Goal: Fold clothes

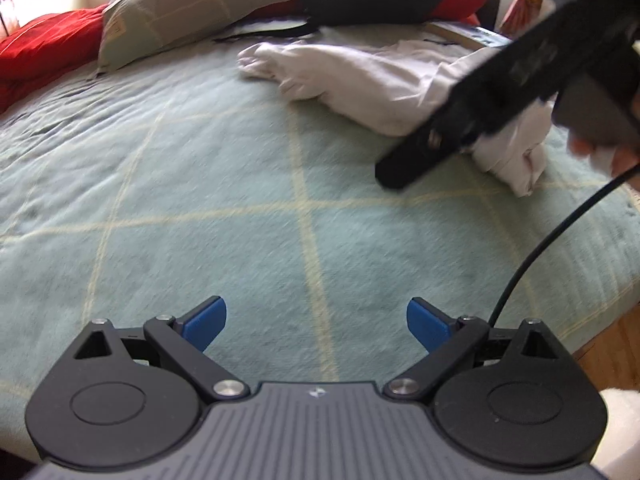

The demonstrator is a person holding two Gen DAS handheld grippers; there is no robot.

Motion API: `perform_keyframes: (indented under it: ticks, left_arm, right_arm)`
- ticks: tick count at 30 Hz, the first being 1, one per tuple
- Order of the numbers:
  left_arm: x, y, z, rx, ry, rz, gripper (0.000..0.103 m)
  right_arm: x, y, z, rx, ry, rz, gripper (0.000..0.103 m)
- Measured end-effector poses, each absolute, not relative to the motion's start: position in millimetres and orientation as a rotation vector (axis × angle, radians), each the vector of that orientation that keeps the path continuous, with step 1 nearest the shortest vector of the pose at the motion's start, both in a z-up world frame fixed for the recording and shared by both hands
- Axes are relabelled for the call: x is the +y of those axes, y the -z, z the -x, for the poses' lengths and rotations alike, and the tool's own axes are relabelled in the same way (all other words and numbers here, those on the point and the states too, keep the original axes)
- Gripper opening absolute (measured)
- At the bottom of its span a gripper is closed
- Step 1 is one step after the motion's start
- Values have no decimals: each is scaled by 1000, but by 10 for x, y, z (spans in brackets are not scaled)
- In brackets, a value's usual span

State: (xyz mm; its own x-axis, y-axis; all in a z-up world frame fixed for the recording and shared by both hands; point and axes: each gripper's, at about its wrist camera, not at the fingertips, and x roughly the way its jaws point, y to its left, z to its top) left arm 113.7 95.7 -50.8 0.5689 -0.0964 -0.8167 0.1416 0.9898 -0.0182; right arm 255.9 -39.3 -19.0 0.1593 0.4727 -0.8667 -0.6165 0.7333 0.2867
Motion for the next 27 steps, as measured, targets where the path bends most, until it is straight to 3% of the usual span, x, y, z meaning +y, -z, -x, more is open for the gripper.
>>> perform_keyframes:
  ticks: [5,15,24,27]
  left_arm:
    - [1011,519,-1161,954,130,-33,97]
    - [884,565,-1322,962,165,-51,97]
    - [817,597,-1411,973,150,-79,97]
    - [797,610,-1439,978,142,-89,97]
  right_arm:
    - [-549,316,-2789,1145,-688,159,97]
    - [-1242,-14,-3334,975,-459,94,97]
    - [-1232,-153,-3023,936,-643,6,96]
    - [-1096,-120,-2847,919,-703,59,86]
